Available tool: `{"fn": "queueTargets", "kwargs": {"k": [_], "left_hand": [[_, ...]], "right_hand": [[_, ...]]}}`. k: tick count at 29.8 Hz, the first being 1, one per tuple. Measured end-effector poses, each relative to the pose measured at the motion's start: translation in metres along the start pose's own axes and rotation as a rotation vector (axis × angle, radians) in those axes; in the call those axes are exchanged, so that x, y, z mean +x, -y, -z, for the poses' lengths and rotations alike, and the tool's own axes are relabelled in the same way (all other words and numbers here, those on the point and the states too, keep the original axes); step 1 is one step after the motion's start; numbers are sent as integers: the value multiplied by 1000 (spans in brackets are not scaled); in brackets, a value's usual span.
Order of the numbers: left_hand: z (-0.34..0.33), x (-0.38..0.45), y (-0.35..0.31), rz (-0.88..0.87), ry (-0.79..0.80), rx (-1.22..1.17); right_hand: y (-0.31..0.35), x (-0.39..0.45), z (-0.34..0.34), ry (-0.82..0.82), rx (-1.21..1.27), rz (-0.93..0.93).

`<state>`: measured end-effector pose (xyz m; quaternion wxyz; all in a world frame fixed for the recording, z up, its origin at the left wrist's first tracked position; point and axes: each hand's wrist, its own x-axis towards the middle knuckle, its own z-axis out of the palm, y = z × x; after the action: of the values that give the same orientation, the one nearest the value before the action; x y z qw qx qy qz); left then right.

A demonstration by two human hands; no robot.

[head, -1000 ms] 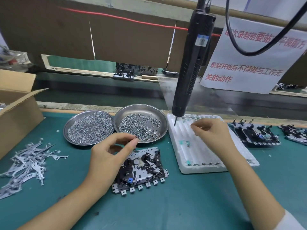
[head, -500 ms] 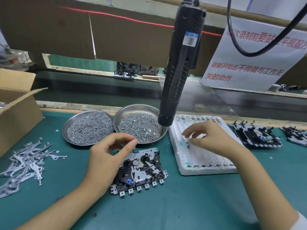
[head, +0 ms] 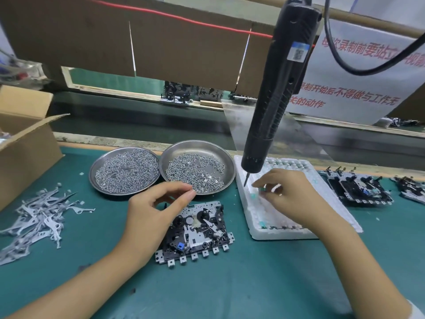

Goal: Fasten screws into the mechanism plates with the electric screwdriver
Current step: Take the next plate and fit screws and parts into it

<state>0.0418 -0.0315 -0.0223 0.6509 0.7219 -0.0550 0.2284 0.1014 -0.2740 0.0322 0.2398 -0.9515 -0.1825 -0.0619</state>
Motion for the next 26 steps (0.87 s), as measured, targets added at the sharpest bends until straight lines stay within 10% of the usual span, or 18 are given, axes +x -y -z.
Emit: {"fn": "queueTargets", "kwargs": {"k": [7,26], "left_hand": [[1,-1,-1,-11,16,11],[-3,-5,-4,-140,100,64]], "right_hand": [[26,-16,-3,268,906,-29],[56,-21,-50,152,1160,-152]]}}
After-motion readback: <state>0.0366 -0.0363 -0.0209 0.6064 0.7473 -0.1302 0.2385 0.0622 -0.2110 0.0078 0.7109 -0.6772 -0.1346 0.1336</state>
